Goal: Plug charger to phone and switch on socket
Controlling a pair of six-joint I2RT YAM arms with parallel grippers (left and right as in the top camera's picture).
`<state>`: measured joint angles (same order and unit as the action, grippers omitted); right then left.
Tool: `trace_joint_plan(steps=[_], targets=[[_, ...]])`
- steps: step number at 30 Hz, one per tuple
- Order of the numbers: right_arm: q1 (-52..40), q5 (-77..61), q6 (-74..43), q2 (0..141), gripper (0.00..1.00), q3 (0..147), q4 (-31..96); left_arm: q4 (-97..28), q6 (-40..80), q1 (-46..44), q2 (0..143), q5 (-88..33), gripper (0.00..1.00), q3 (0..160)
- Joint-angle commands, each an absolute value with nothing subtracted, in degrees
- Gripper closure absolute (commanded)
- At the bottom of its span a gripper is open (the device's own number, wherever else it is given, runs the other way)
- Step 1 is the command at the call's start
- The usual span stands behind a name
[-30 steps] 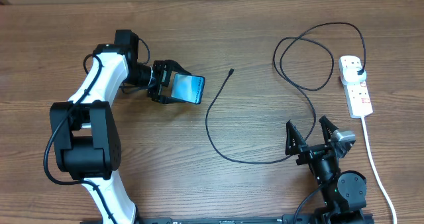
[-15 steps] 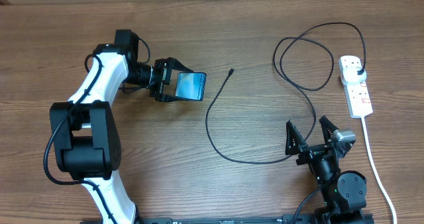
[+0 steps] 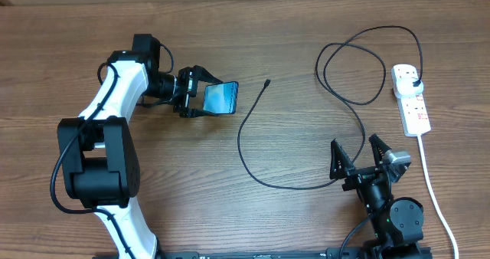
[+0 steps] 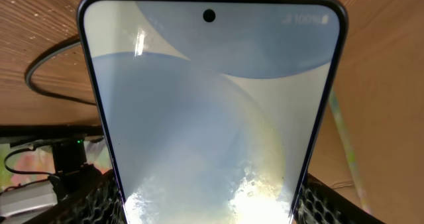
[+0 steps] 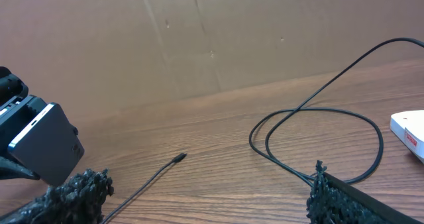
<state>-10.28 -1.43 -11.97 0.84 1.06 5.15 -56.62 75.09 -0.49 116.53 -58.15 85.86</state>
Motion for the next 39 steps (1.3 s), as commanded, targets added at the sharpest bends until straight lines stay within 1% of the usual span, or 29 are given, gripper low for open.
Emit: trace_joint_plan(steps=[1,9,14,18,21,24,28,32,39], targets=[[-10.8,-0.9,-11.9,0.3,0.0,0.4,4.8,-56.8,77.2,-0.4,116.9,-61.1,0.43,87.5],[-10.8,-0.9,-11.9,0.3,0.0,0.5,4.8,-56.8,77.3,-0.4,116.9,-61.2,0.44,87.5],[-10.8,-1.3,-11.9,0.3,0.0,0.4,4.8,-56.8,76.2,-0.4,116.9,-65.4,0.44,87.5],[-10.9,-5.0,-15.9,0.3,0.0,0.5,4.5,-56.8,75.8,-0.4,116.9,-67.6,0.45,87.5],[-10.9,-6.6,-21.2,1.2,0.0,0.8,4.8,-56.7,75.2,-0.4,116.9,-67.6,0.44,87.5],[-10.9,-8.5,-23.0,2.9,0.0,2.4,7.4,-56.7,75.2,-0.4,116.9,-67.6,0.44,87.5],[-10.9,-9.6,-24.1,7.4,0.0,7.7,14.1,-56.7,75.2,-0.4,116.9,-66.8,0.45,87.5],[-10.9,-10.6,-24.0,14.0,0.0,14.5,17.8,-56.8,75.2,-0.4,116.9,-65.0,0.45,87.5],[-10.9,-13.8,-24.0,28.8,0.0,29.5,24.9,-56.8,75.2,-1.0,116.9,-55.9,0.45,87.5]])
